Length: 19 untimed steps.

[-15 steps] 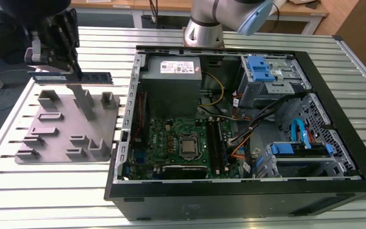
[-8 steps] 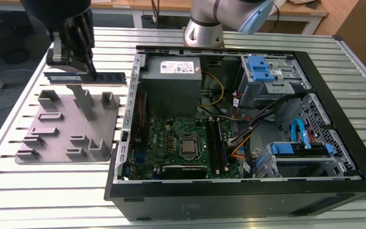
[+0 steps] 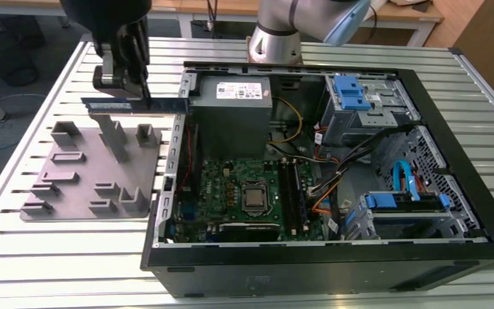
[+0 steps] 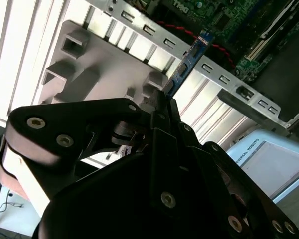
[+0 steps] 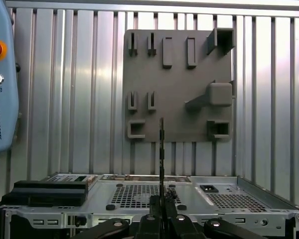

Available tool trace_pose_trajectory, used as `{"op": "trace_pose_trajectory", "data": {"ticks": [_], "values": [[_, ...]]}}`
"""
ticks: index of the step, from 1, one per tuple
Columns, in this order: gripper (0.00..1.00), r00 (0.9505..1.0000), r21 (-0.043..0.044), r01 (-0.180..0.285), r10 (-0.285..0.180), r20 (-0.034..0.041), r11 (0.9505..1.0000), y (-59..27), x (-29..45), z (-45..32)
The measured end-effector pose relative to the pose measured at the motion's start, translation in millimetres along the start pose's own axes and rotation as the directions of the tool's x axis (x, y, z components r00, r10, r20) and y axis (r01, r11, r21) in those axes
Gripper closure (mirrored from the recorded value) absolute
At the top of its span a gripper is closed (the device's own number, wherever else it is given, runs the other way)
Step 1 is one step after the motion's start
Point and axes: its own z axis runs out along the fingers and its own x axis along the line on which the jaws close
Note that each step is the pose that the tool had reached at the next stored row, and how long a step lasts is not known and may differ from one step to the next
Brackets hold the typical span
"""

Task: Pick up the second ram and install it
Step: 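Pick up the second ram and move it above second insertion slot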

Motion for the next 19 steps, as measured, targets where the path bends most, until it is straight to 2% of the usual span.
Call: {"op": "trace_pose_trajectory", "data": {"ticks": [19], "values": [[0.86,1.0,-0.0006,0.0,0.0,0.0001,1.0,-52.6,0.1,-0.8]]}}
